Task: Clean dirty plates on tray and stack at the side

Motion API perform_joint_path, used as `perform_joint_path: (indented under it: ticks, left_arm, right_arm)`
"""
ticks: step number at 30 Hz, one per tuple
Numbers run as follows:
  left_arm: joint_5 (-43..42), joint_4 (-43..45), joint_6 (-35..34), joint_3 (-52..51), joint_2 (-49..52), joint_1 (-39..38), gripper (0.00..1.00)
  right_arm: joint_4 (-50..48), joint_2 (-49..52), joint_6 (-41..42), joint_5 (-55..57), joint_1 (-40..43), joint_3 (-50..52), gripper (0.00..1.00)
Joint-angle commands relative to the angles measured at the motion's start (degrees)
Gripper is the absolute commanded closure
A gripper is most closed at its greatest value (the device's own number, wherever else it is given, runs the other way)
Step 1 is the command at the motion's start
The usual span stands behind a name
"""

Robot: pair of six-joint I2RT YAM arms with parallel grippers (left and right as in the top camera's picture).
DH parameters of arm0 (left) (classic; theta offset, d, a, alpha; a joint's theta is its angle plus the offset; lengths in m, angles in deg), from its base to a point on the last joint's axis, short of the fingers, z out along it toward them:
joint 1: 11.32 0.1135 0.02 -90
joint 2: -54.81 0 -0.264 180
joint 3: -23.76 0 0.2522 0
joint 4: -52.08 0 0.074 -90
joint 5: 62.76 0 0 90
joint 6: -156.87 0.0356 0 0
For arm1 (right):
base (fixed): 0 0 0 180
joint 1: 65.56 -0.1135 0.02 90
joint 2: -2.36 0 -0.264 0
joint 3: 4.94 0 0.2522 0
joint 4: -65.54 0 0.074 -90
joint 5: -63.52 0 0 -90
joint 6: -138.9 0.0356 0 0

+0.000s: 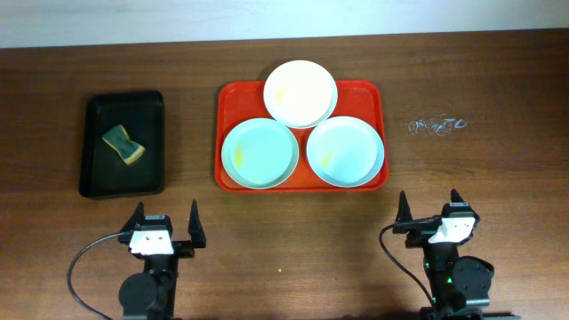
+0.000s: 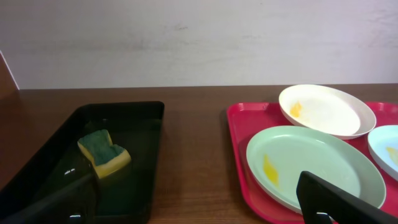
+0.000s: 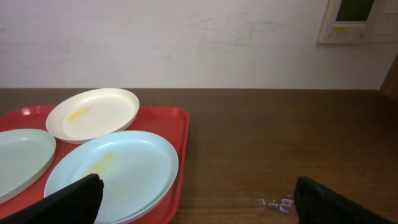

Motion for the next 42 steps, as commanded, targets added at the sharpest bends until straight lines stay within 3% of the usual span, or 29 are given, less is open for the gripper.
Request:
perform_joint_path:
  ticks: [1, 39, 40, 42]
  left_arm:
    - [0.42, -0.2, 0.9, -0.11, -0.33, 0.35, 0.0]
    - [0.42, -0.2, 0.9, -0.11, -0.33, 0.35, 0.01]
    - [-1.07, -0.28, 0.13, -0.11, -0.33, 0.33, 0.01]
    - [-18.45, 1.2, -12.79, -0.07, -0.33, -0.33, 0.01]
  right_arm:
    - [0.17, -0.44, 0.5, 0.28, -0.31, 0.5, 0.01]
    - [0.17, -0.42, 0.5, 0.26, -0.31, 0.5, 0.01]
    - [0.17, -0.44, 0.5, 0.28, -0.31, 0.5, 0.01]
    - [0.17, -0.42, 0.5, 0.28, -0.31, 0.5, 0.01]
